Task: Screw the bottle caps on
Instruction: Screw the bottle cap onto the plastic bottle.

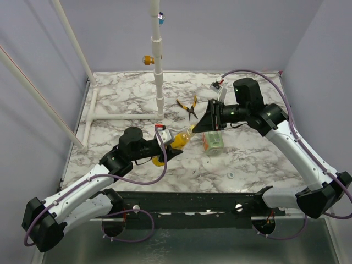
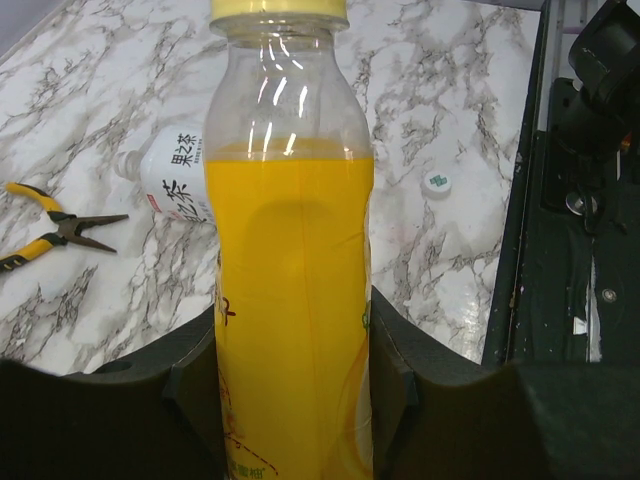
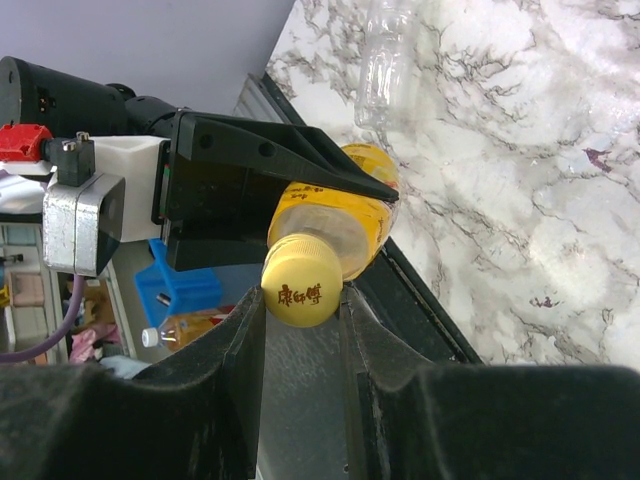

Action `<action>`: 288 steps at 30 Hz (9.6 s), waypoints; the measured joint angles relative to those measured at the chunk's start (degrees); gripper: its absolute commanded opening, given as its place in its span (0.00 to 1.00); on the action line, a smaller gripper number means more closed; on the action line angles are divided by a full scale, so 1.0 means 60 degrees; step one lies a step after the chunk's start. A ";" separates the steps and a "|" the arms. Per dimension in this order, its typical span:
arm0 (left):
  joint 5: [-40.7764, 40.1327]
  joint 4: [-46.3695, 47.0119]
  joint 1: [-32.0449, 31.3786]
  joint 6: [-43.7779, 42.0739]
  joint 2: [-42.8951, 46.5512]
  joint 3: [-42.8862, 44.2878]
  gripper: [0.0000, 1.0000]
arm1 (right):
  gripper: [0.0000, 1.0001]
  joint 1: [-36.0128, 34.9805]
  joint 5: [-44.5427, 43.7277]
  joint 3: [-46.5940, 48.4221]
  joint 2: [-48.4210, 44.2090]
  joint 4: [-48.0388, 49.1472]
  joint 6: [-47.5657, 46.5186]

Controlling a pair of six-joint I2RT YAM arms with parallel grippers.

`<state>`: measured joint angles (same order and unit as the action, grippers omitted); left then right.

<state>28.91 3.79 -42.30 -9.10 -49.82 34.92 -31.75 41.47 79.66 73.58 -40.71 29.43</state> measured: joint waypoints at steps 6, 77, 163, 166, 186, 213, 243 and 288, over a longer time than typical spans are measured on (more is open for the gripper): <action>0.0000 -0.0007 -0.0018 -0.0007 -0.0011 0.0000 0.20 | 0.27 0.0000 0.0029 0.0000 0.0007 -0.0040 -0.0095; -0.3151 0.2055 -0.1406 -0.1406 -0.1843 -0.0109 0.05 | 0.26 -0.0095 -0.1490 0.1719 0.1188 -0.2401 -0.0849; -0.2747 0.2167 -0.1453 -0.1290 -0.2120 -0.0109 0.00 | 0.23 -0.1122 -0.3672 0.3610 0.2087 -0.4594 -0.1100; -0.2750 0.2186 -0.1453 -0.1228 -0.2131 -0.0109 0.00 | 0.23 -0.1140 -0.3723 0.3690 0.2127 -0.4630 -0.1104; -0.3002 0.3559 -0.1450 -0.0586 -0.2758 -0.0109 0.00 | 0.28 -0.1217 -0.4437 0.5213 0.2871 -0.5504 -0.1333; -0.3107 0.5286 -0.1461 -0.0401 -0.3595 -0.0324 0.00 | 0.40 -0.1344 -0.5202 0.5770 0.3177 -0.5949 -0.1341; -0.3075 0.6073 -0.1504 -0.0146 -0.3803 -0.0397 0.00 | 0.84 -0.1388 -0.5552 0.5213 0.2441 -0.5078 -0.1235; -0.2481 0.6575 -0.0568 0.2109 -0.3712 -0.0466 0.00 | 0.62 -0.1912 -0.7355 -0.2076 -0.1770 0.4543 -0.0477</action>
<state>14.02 43.24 -45.71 3.55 -72.10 32.12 -43.22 -2.66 67.20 62.96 -13.45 26.57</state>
